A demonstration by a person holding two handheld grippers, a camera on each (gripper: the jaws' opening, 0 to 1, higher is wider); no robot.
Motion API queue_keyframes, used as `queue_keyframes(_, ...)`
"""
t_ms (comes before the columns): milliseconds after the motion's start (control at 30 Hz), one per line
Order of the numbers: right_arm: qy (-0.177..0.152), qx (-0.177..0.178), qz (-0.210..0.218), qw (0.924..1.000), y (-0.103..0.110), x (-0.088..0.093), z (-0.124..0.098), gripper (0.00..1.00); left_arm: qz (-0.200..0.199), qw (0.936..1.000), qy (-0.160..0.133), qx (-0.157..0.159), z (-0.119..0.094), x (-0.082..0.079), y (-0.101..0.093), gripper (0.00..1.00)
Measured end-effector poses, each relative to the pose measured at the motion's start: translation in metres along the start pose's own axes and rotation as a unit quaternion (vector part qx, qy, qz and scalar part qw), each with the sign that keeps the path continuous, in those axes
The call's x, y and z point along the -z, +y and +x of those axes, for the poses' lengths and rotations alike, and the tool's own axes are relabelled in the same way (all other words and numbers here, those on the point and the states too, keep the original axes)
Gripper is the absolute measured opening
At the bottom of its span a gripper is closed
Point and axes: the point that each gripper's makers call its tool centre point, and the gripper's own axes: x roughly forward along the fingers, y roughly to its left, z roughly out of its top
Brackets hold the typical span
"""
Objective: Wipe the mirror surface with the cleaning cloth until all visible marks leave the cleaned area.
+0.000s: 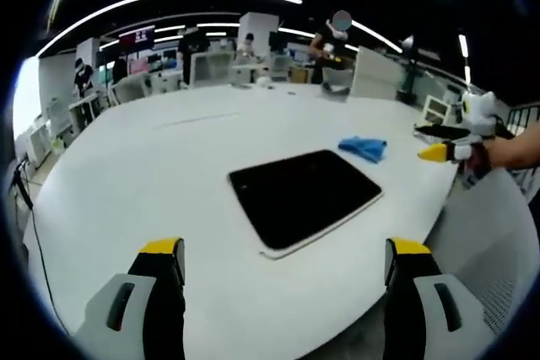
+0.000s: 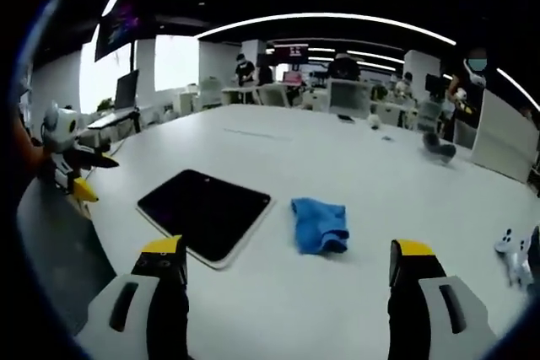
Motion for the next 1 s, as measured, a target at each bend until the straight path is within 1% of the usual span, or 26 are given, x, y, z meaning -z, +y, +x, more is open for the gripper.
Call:
queue_keyframes(100,0.008,0.002,-0.006,0.9999,0.001,0.001,0.001,1.0,0.007,0.9999,0.009,0.003,0.002,0.003,-0.001,0.99)
queue_keyframes(167,0.002,0.003,-0.02,0.9998,0.004,-0.002,0.0,1.0,0.018,0.9997,0.014,0.002,0.002,0.005,-0.001,0.99)
queue_keyframes(233,-0.003,0.007,-0.03,0.9995,0.004,-0.005,-0.002,1.0,0.02,0.9997,0.012,-0.001,0.001,0.004,0.0,0.99)
queue_keyframes(333,-0.001,0.021,-0.029,0.9993,-0.004,-0.003,-0.002,1.0,0.018,0.9998,0.009,-0.005,0.001,0.003,0.001,0.99)
queue_keyframes(400,-0.003,0.03,-0.018,0.9994,-0.01,-0.004,-0.004,1.0,0.029,0.9995,0.011,-0.001,0.002,0.003,-0.002,0.99)
queue_keyframes(500,-0.005,0.037,-0.021,0.9991,-0.012,-0.004,-0.004,1.0,0.034,0.9994,0.01,-0.002,0.002,0.003,-0.002,0.99)
queue_keyframes(567,-0.006,0.044,-0.02,0.9988,-0.013,-0.006,-0.006,1.0,0.03,0.9995,0.011,-0.008,0.002,0.004,0.001,0.99)
queue_keyframes(633,-0.009,0.044,-0.017,0.9988,-0.014,-0.006,-0.006,1.0,0.026,0.9996,0.01,-0.008,0.002,0.004,0.002,0.99)
queue_keyframes(733,-0.008,0.043,-0.013,0.999,-0.014,-0.005,-0.006,1.0,0.033,0.9994,0.011,-0.006,0.002,0.004,0.0,0.99)
queue_keyframes(833,-0.001,0.025,-0.009,0.9996,-0.008,-0.002,-0.005,1.0,0.022,0.9997,0.01,-0.002,0.002,0.004,-0.002,0.99)
queue_keyframes(900,0.003,0.023,-0.008,0.9997,-0.007,0.001,-0.005,1.0,0.018,0.9997,0.015,-0.003,0.002,0.006,-0.002,0.99)
queue_keyframes(933,0.013,0.022,-0.005,0.9997,-0.008,0.006,-0.003,1.0,0.018,0.9997,0.017,-0.005,0.002,0.007,-0.002,0.99)
queue_keyframes(967,0.017,0.019,-0.001,0.9997,-0.007,0.007,-0.002,1.0,0.017,0.9996,0.023,-0.008,0.002,0.009,0.0,0.99)
queue_keyframes(1000,0.016,0.018,-0.002,0.9997,-0.007,0.006,-0.001,1.0,0.017,0.9996,0.023,-0.008,0.003,0.009,0.001,0.99)
